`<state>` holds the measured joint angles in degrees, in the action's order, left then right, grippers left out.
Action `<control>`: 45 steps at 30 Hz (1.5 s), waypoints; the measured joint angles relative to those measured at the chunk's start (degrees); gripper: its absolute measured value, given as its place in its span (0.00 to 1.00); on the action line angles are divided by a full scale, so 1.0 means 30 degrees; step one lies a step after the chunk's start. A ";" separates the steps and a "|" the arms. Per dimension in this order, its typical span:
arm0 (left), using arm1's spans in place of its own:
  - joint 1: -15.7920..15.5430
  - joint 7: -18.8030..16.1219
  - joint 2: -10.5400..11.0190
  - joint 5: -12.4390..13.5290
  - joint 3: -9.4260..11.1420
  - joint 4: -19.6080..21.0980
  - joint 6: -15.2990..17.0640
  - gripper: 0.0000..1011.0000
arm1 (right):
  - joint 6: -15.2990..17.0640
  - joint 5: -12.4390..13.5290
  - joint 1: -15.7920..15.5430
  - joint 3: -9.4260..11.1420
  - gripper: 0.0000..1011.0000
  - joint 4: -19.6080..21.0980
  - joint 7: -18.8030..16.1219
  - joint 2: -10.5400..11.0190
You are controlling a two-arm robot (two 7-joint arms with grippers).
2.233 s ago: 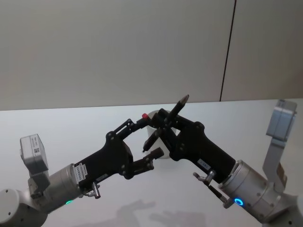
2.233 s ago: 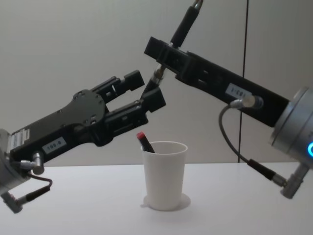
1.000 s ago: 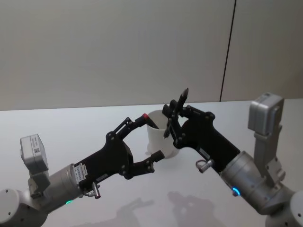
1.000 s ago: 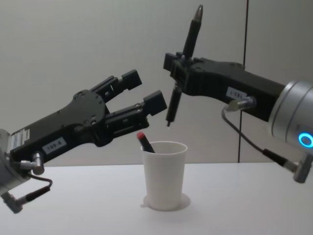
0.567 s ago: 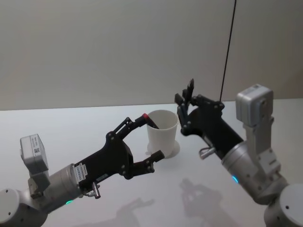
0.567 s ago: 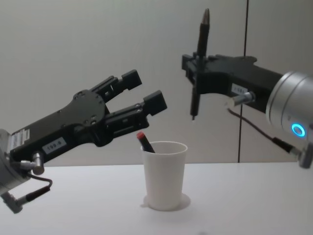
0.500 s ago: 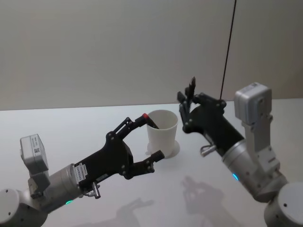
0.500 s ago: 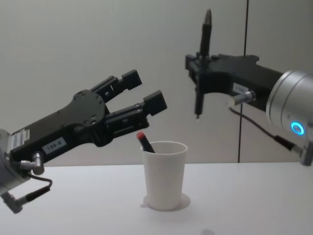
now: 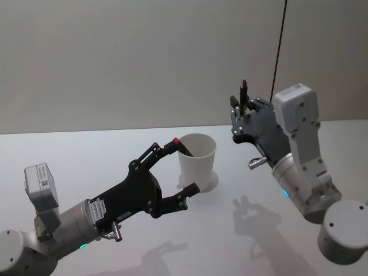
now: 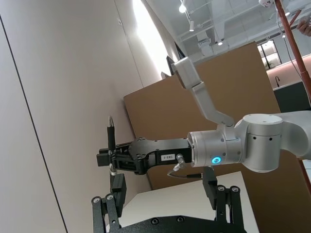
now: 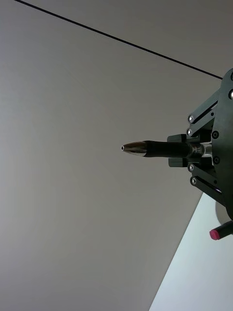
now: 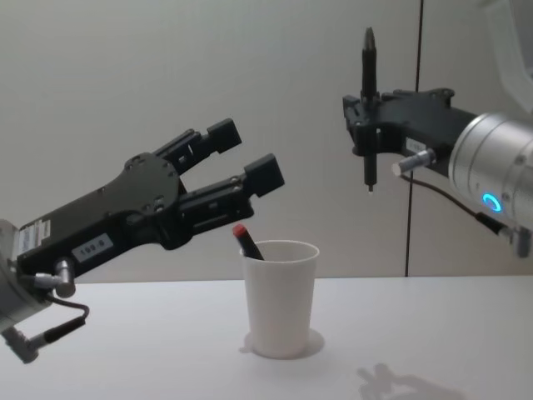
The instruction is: Place the pen into the pen holder.
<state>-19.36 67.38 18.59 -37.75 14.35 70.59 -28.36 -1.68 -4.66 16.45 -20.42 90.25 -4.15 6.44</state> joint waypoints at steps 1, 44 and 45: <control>0.0000 0.0000 -0.0001 0.0000 0.0001 0.0000 -0.0001 0.99 | 0.0001 -0.0049 0.0071 0.0010 0.14 -0.0098 0.0000 -0.0031; -0.0001 0.0000 -0.0001 0.0000 0.0001 0.0000 -0.0001 0.99 | 0.0763 -0.0571 0.2859 -0.0799 0.14 -0.5122 -0.0875 -0.2317; 0.0000 0.0001 -0.0001 -0.0001 0.0000 0.0000 -0.0001 0.99 | 0.0840 -0.0613 0.2945 -0.0827 0.14 -0.5257 -0.0682 -0.2418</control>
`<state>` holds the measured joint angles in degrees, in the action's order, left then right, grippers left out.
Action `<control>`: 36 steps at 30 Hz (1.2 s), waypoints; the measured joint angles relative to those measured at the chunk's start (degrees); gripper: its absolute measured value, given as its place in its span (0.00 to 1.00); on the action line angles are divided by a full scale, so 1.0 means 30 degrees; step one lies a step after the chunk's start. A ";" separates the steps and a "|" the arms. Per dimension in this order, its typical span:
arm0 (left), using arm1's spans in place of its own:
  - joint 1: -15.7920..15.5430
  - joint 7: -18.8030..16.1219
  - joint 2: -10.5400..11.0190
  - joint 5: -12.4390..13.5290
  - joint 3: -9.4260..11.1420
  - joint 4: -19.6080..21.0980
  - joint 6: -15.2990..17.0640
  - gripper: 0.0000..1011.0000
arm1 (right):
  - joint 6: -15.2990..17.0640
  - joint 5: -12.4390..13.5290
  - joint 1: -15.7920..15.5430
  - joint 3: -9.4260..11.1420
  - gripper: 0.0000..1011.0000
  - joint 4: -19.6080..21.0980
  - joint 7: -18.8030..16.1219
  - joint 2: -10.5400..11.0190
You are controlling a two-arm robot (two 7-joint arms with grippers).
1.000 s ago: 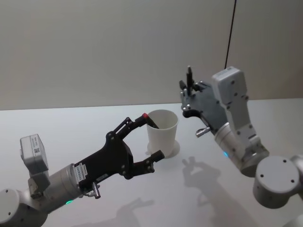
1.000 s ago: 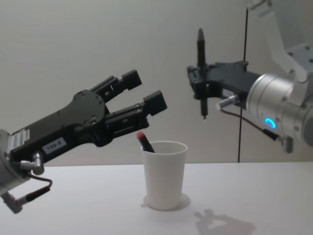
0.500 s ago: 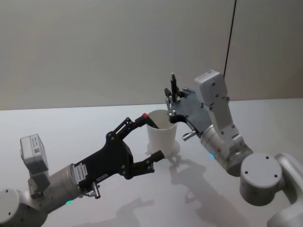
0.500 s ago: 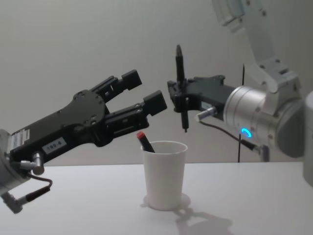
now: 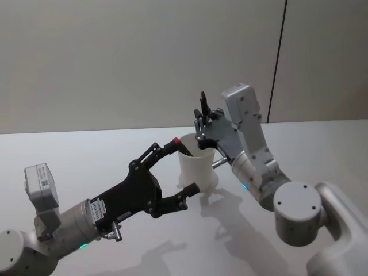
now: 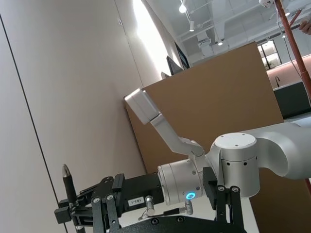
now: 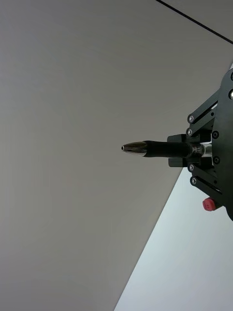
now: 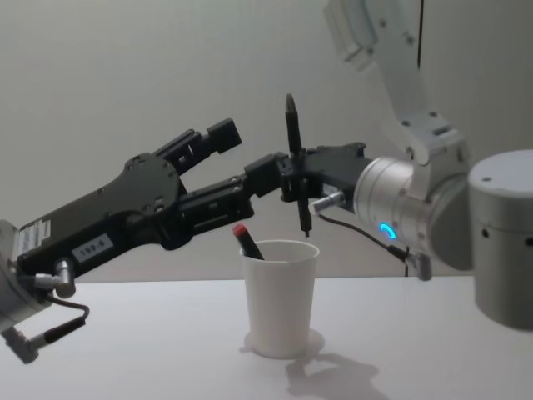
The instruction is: Place the pen into the pen holder.
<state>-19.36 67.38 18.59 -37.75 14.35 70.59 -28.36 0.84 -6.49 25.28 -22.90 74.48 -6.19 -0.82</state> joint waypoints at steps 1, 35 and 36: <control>0.0000 -0.0001 0.0000 0.0001 0.0000 0.0000 0.0000 0.99 | 0.0032 -0.0016 0.0027 -0.0013 0.14 -0.0066 0.0084 -0.0027; 0.0000 0.0000 0.0001 0.0001 0.0000 0.0001 0.0000 0.99 | -0.1002 0.0091 0.1365 -0.0122 0.83 -0.2554 0.1009 -0.1103; 0.0000 -0.0001 0.0000 0.0000 0.0002 0.0000 0.0000 0.99 | -0.1051 0.0100 0.1384 -0.0119 0.88 -0.2583 0.0998 -0.1115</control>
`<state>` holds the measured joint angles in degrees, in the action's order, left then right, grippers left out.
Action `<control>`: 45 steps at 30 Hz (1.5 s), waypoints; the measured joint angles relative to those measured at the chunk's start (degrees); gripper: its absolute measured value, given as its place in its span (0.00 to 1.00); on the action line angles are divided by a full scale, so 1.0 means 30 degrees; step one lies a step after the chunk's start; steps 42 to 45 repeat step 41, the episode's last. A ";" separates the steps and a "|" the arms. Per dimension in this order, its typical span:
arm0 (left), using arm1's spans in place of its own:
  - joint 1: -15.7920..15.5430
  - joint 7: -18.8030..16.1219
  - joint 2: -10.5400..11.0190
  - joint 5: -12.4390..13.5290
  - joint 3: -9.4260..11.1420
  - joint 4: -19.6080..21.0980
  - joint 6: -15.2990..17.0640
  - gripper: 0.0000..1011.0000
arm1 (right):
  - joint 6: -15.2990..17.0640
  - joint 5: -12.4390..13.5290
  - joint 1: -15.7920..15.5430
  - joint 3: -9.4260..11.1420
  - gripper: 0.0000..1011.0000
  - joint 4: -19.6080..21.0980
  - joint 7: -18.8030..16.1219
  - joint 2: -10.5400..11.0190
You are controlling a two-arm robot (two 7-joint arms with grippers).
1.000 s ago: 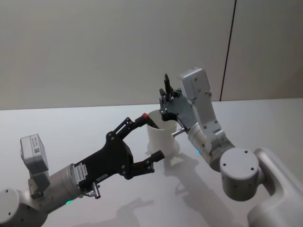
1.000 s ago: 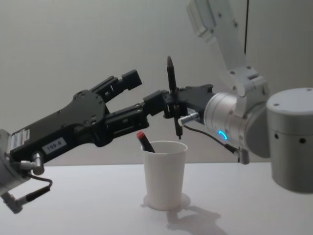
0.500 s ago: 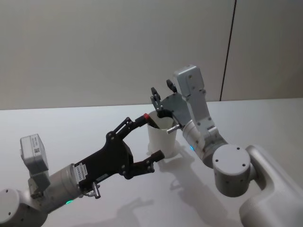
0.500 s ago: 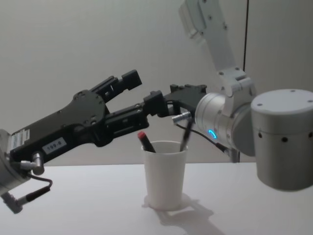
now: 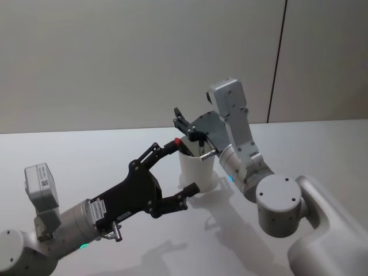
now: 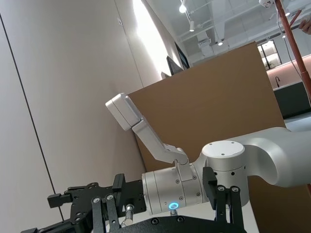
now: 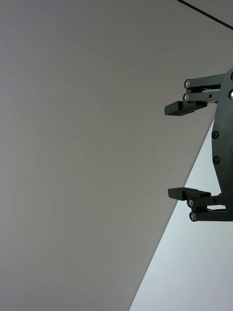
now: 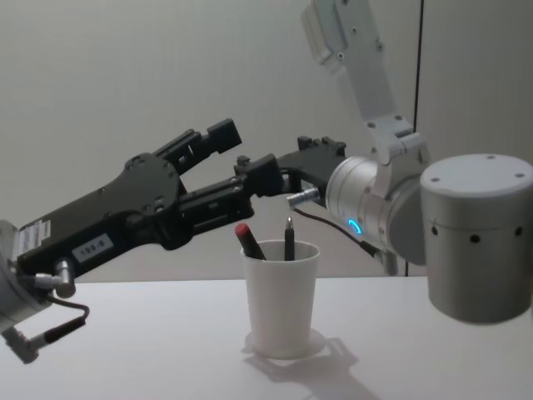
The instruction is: Place the pen into the pen holder.
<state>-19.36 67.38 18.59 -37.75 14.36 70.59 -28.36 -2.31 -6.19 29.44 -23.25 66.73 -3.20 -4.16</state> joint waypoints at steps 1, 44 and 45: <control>0.0000 0.0000 0.0001 0.0000 -0.0002 0.0000 0.0000 0.99 | -0.0021 0.0001 0.0005 0.0002 0.88 -0.0008 -0.0004 -0.0004; -0.0001 0.0001 0.0000 0.0001 -0.0002 0.0000 0.0000 0.99 | -0.0312 0.0002 0.0039 0.0026 0.99 -0.0095 -0.0095 -0.0043; -0.0001 0.0001 0.0000 0.0001 -0.0002 0.0000 0.0000 0.99 | -0.0312 0.0002 0.0039 0.0026 0.99 -0.0095 -0.0095 -0.0043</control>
